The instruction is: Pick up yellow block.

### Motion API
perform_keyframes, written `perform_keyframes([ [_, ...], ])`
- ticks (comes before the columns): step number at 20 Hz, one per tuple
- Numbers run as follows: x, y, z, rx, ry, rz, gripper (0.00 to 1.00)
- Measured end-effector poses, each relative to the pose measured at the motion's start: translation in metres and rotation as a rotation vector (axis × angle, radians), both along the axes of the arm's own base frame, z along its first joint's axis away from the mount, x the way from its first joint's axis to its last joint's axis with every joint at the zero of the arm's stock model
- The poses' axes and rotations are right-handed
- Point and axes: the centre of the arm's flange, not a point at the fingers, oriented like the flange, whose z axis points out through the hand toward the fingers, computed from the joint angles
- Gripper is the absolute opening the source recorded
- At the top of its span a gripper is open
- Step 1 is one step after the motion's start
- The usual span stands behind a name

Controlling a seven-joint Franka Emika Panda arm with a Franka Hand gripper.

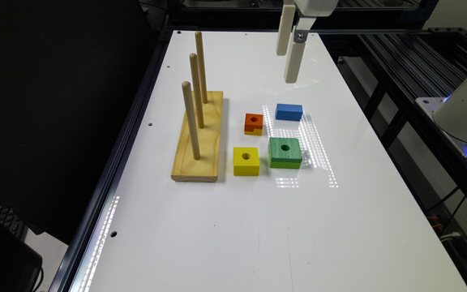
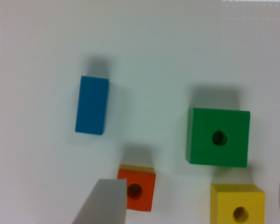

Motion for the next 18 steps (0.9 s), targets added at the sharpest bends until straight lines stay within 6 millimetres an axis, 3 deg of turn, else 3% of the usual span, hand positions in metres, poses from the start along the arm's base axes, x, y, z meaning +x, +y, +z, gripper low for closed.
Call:
perform_keyframes([
  [11,0.011,0.013,-0.001,0.004,-0.001,0.001,1.0],
  [18,0.026,0.032,-0.001,0.012,-0.007,0.0,1.0],
])
